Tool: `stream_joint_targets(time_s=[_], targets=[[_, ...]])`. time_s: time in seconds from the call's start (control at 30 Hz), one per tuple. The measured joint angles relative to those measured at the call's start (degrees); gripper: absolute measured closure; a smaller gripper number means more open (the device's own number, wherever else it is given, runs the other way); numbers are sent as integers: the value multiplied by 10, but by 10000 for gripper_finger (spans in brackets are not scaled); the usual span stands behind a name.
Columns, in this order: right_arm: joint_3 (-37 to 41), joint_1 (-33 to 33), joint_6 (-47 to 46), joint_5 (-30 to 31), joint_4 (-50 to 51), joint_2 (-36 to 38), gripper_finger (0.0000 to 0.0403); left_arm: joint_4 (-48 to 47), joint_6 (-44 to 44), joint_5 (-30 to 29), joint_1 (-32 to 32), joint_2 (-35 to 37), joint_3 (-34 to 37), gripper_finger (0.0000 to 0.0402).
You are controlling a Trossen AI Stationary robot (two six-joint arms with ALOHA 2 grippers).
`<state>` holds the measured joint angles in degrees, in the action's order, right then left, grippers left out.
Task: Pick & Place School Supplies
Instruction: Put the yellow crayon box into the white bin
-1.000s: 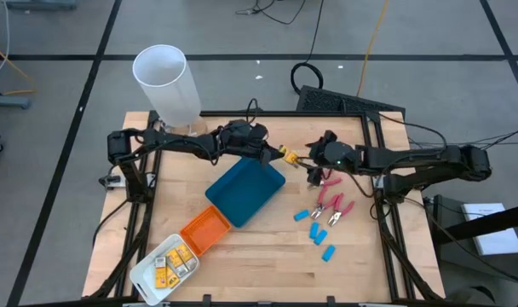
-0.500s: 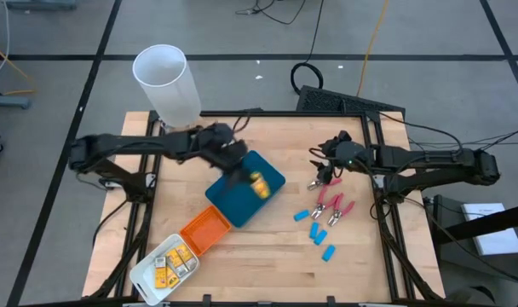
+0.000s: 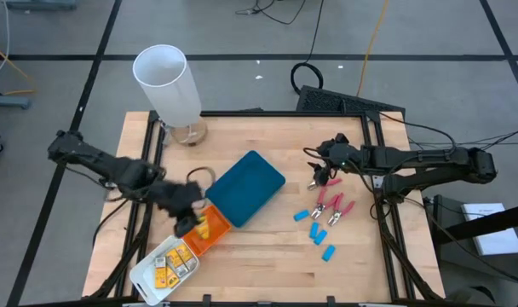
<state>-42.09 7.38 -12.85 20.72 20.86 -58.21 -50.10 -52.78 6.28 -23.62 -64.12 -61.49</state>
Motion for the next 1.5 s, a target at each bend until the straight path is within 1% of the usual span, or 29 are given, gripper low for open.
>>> stream_joint_targets(time_s=[0.1,0.23,0.3,0.43,0.53,0.6,0.67,0.73,0.83,0.9,1.1,1.3,1.5], targets=[[0,-1,-3,-12,-8,-9,112,-10,-99,-45,-83,5,0,370],[0,-2,9,-39,-44,-12,112,-31,-214,-89,-191,1,0,343],[0,-3,21,-46,-62,-13,112,-46,-283,-110,-241,-9,0,338],[0,-10,39,-45,-83,-13,112,-42,-397,-155,-321,-31,0,352],[0,-15,46,-45,-92,-13,112,-38,-472,-195,-367,-50,0,366],[0,-19,47,-45,-100,-13,112,-33,-507,-206,-386,-65,0,368],[0,-19,48,-45,-101,-13,112,-31,-545,-205,-404,-85,0,362],[0,-19,47,-45,-104,-13,112,-32,-573,-185,-419,-104,0,348],[0,-19,47,-45,-104,-13,112,-32,-590,-152,-438,-135,0,331],[0,-19,46,-44,-104,-13,112,-31,-598,-136,-446,-154,0,327],[0,-19,46,-44,-104,-15,112,-22,-601,-88,-456,-189,0,336],[0,-19,46,-44,-104,-17,112,-23,-571,-86,-456,-192,0,349],[0,-19,46,-44,-104,-17,112,-24,-527,-93,-432,-192,0,349]])
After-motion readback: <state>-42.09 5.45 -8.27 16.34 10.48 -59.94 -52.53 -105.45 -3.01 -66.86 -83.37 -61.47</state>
